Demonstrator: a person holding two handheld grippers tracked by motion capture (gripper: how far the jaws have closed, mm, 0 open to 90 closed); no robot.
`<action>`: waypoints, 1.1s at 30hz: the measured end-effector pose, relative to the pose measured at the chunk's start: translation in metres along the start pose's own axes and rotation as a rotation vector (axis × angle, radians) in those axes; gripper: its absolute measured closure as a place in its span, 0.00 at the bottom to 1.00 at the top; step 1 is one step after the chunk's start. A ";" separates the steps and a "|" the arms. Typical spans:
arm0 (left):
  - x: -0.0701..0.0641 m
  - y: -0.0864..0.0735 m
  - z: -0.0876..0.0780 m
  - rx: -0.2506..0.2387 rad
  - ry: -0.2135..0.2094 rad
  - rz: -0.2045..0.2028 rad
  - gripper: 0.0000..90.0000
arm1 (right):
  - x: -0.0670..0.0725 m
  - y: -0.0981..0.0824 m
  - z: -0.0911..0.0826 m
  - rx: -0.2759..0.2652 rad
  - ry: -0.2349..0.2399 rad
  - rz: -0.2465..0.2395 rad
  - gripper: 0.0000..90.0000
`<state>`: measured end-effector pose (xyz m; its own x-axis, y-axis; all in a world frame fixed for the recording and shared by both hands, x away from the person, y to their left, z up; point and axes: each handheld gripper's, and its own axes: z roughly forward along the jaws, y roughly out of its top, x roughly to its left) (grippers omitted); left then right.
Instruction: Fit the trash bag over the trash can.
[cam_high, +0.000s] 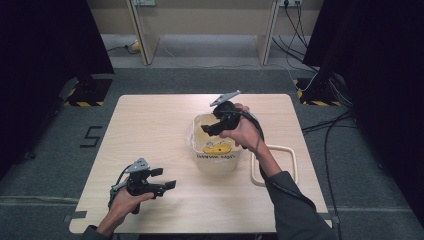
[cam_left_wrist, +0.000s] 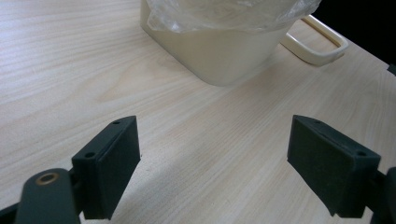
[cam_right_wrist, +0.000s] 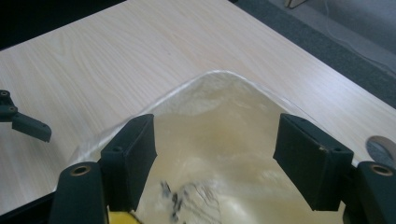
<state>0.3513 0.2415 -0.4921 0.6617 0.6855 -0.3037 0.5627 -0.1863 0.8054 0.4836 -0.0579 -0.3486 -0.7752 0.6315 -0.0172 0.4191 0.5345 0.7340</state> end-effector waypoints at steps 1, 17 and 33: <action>0.000 0.000 0.001 -0.002 -0.001 -0.001 0.18 | -0.001 -0.004 -0.004 -0.003 -0.002 0.001 0.32; 0.005 -0.009 0.004 0.044 0.025 0.001 0.18 | -0.026 -0.067 -0.048 -0.113 -0.062 0.089 0.31; 0.014 -0.022 0.004 0.149 0.170 0.105 0.18 | -0.066 -0.173 -0.081 -0.137 -0.222 0.298 0.27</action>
<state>0.3503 0.2522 -0.5161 0.6350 0.7628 -0.1221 0.5703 -0.3563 0.7401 0.4239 -0.2376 -0.4193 -0.5014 0.8619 0.0752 0.5320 0.2387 0.8124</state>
